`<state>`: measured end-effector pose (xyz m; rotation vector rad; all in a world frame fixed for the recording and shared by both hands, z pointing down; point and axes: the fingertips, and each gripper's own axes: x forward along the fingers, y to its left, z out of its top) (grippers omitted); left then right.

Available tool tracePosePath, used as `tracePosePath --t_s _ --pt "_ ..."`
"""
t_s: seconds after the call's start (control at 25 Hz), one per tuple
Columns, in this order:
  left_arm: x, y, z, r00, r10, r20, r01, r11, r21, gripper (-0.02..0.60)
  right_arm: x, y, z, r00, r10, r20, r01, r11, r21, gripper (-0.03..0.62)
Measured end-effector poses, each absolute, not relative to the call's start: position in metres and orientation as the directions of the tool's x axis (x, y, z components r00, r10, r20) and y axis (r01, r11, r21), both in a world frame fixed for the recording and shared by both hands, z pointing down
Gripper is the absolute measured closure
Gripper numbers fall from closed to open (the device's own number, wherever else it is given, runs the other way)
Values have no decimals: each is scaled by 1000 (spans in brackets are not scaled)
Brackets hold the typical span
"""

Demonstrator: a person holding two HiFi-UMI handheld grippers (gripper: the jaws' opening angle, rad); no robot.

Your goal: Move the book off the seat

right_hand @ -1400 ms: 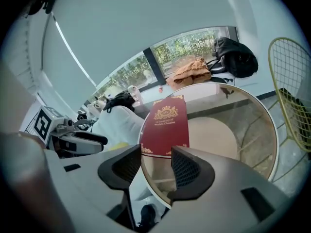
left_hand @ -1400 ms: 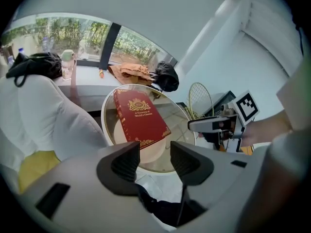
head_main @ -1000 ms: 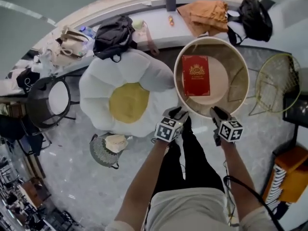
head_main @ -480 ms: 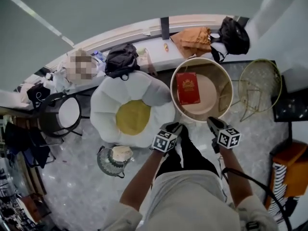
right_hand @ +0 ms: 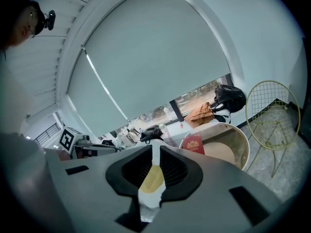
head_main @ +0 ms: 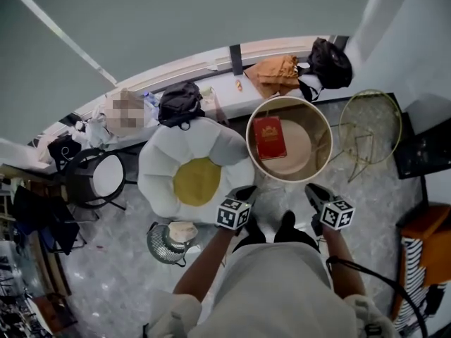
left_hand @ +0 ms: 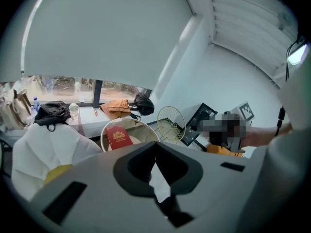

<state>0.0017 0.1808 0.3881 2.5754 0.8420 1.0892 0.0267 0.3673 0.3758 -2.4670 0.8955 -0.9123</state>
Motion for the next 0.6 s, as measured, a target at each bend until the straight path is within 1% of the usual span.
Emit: tracePosePath --t_s 0.36,0.6 --pt "-10 198 360 612 558 560 424 -830 363 580 17 390 350 530 -730 430 -536 -682 -497 541" --pt "-15 203 347 644 543 539 398 -839 370 580 24 401 336 542 -737 404 -531 -673 -515 548"
